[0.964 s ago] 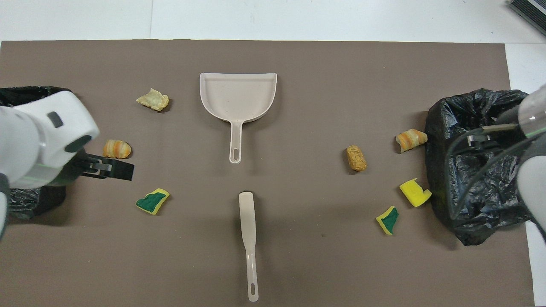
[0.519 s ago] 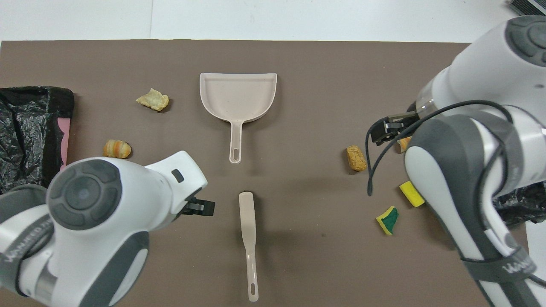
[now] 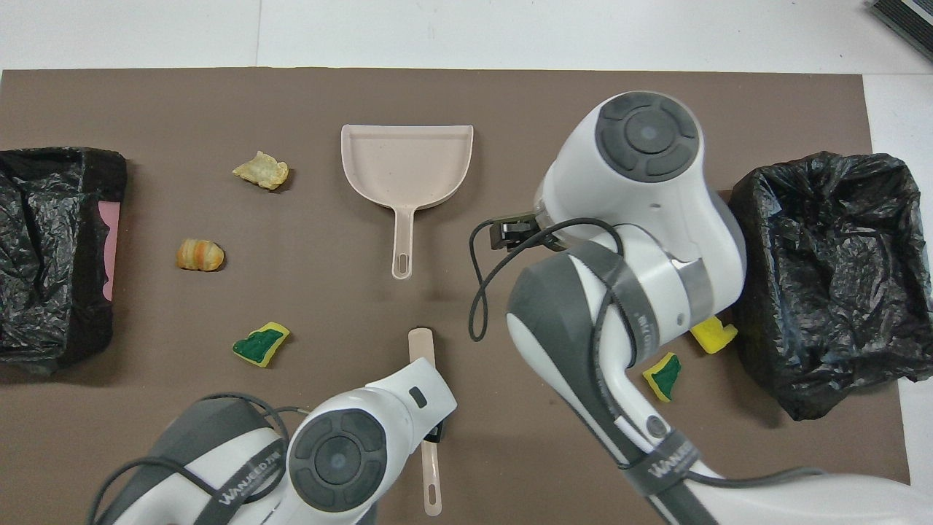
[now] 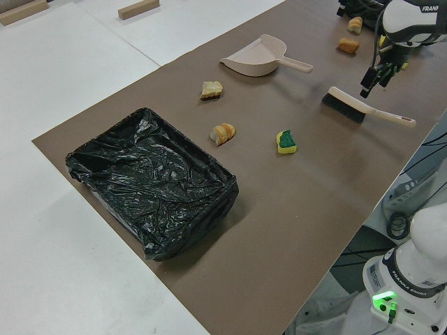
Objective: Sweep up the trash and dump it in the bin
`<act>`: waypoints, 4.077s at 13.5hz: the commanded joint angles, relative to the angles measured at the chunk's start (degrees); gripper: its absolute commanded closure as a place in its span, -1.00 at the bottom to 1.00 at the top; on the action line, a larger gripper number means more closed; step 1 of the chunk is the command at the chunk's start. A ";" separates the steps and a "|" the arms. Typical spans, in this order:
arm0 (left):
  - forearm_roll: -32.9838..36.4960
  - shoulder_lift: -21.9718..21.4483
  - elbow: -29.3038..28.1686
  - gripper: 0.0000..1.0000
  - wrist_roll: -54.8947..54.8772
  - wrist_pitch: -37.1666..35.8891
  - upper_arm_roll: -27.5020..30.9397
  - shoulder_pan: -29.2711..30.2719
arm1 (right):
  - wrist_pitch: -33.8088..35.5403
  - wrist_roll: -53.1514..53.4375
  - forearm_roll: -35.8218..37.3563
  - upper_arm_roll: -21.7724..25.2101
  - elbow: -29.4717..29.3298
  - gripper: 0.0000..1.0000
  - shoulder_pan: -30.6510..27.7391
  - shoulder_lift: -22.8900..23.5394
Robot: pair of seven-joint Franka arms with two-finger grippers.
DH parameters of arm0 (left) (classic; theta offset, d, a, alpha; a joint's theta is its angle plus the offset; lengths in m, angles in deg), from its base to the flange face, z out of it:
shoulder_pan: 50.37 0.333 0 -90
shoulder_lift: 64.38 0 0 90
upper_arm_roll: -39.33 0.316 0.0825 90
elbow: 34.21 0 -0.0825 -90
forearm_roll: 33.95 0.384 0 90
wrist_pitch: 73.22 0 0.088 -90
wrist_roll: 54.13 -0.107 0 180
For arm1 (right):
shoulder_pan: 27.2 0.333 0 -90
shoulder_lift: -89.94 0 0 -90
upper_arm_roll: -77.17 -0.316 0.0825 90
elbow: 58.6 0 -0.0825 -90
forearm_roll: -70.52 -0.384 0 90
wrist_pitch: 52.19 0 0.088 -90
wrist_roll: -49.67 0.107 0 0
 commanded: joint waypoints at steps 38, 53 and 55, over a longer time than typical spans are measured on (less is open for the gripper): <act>10.80 12.89 19.36 1.00 -28.21 -8.60 1.85 35.41 | 3.04 -44.98 2.40 0.11 -5.63 1.00 0.58 7.13; 17.22 28.13 30.30 1.00 -70.24 1.61 1.76 41.31 | -10.04 -89.14 2.04 0.11 17.92 1.00 -0.04 -3.68; 17.31 27.34 29.52 1.00 -70.59 -1.81 1.59 41.22 | -9.26 -89.32 2.48 0.11 18.19 1.00 -0.12 -3.86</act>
